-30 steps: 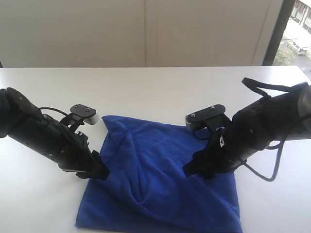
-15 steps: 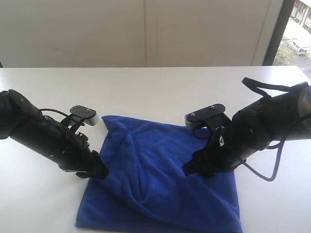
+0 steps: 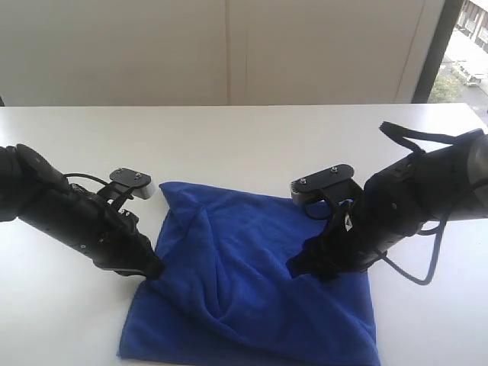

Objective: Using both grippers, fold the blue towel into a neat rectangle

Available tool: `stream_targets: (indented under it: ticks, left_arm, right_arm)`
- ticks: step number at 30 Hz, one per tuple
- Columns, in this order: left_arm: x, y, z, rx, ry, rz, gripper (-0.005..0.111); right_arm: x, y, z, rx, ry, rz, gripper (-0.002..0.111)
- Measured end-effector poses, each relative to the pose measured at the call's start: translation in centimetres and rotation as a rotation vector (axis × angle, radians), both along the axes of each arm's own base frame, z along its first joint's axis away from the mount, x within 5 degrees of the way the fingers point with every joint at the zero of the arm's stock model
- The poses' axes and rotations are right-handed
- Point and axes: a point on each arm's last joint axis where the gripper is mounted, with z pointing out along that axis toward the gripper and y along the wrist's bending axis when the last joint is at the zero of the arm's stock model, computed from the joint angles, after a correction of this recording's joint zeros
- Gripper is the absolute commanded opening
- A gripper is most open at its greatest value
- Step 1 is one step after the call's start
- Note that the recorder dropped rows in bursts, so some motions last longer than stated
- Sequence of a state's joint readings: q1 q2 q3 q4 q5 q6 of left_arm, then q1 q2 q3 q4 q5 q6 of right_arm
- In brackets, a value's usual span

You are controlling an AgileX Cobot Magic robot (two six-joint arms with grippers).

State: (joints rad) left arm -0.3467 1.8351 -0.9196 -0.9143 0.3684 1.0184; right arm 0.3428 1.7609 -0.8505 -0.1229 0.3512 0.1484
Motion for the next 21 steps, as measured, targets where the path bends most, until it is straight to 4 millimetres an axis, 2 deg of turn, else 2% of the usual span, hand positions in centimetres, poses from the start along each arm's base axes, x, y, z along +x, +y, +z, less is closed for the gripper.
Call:
stream_targets:
  ticks: [7, 21]
  left_arm:
    - [0.0, 0.0, 0.1, 0.000, -0.006, 0.001, 0.000]
    - [-0.1, 0.2, 2.6, -0.015, -0.091, 0.003, 0.000]
  right_arm:
    - [0.0, 0.0, 0.0, 0.000, 0.003, -0.002, 0.054]
    - [0.0, 0.0, 0.0, 0.000, 0.005, -0.004, 0.054]
